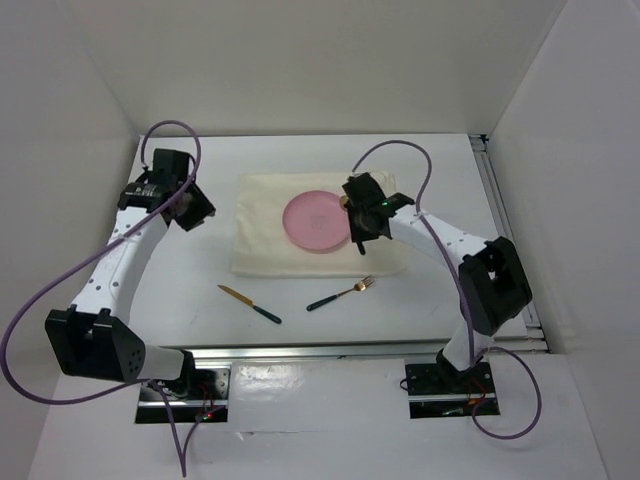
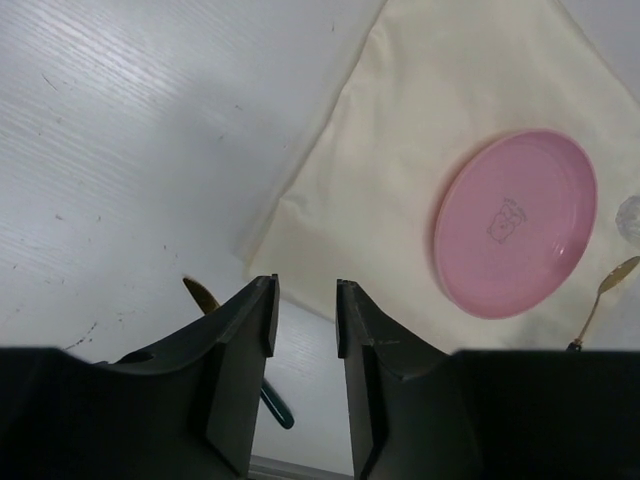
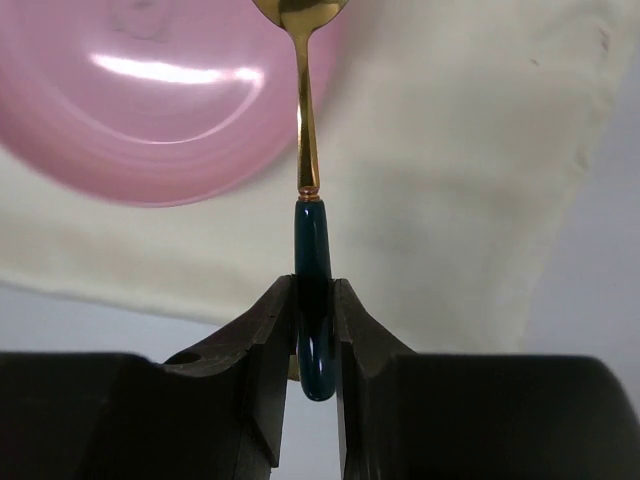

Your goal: Set the dinner table for one person

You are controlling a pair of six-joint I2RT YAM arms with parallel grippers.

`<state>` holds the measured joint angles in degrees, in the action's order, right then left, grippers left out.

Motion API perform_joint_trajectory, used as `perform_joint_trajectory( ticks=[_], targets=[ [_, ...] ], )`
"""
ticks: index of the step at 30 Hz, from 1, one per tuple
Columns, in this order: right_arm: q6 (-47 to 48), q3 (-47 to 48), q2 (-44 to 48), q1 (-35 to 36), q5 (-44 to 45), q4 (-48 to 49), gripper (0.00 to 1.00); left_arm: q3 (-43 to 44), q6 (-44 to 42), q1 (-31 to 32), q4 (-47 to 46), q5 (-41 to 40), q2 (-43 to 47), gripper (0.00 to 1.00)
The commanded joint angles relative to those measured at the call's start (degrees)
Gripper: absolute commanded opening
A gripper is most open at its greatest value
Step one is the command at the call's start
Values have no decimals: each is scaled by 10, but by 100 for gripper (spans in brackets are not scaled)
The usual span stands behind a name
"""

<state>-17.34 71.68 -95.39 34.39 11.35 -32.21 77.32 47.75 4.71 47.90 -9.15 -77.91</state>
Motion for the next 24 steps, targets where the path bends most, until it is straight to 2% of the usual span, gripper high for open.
perform_joint_trajectory(
  ticks=[1, 5, 11, 14, 15, 17, 20, 24],
  targets=[
    [-54, -14, -6, -45, -4, -20, 5, -34, -9, 22, -23, 26, 6, 49],
    [-54, -8, -46, -81, -9, -7, 5, -64, -4, 49, -29, 26, 0, 58],
    [-66, 10, -95, -112, -7, 29, 7, -69, -4, 49, -29, 26, 0, 58],
    [-74, 17, -118, -117, 12, 35, 19, -69, -4, 54, -34, 32, -6, 58],
    [-80, 24, -118, -117, 17, 35, 38, -69, -4, 59, -34, 32, -6, 58],
    [-80, 24, -118, -117, 17, 35, 58, -69, -4, 59, -29, 32, -6, 59],
    [-80, 18, -89, -112, 29, 29, 67, -77, -4, 59, -29, 32, -6, 70],
    [-74, 7, -28, -89, 29, 29, 67, -92, 2, 59, -29, 32, -6, 70]
  ],
)
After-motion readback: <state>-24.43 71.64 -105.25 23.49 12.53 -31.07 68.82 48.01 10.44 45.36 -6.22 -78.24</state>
